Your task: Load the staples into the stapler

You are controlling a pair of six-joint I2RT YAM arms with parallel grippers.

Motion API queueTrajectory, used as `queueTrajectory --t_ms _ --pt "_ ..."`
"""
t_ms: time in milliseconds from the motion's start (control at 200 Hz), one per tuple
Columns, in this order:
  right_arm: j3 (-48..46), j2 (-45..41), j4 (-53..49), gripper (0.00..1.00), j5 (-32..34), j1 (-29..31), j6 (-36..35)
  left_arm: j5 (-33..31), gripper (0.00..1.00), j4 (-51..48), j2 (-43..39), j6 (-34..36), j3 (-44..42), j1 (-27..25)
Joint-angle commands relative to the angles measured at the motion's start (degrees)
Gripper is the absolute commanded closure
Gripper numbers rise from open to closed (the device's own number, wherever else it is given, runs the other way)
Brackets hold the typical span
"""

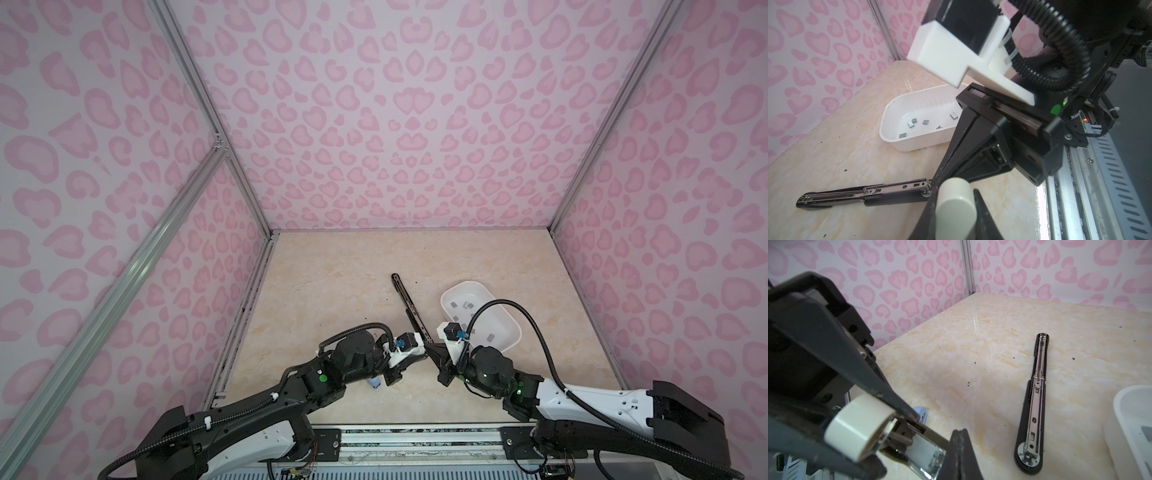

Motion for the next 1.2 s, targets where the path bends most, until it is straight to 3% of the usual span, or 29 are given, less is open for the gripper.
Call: queueTrajectory --t_ms 0,515,870,1020,1200 --pt "0.28 2.05 4.95 0.99 -2.20 1.81 0.32 -0.67 0.96 6.37 -1.14 -0.31 -0.57 0.05" --pt "0.95 7.40 12.16 0.99 -5.83 4.08 -0.21 -2.82 0.96 11.03 -8.18 -2.08 -5.11 0.18" --pt "0.59 10.01 16.84 0.95 -9.42 4.41 0.05 -1.98 0.96 12.72 -8.87 -3.06 -6.08 0.31" --pt "-1.62 6.45 13.52 0.83 -3.19 3.72 -0.65 -1.75 0.96 13.18 -9.04 -3.14 -6.53 0.40" --pt "-3.72 -1.17 5.21 0.66 -0.35 0.66 -4.00 -0.24 0.96 13.54 -9.05 -3.04 -6.64 0.53"
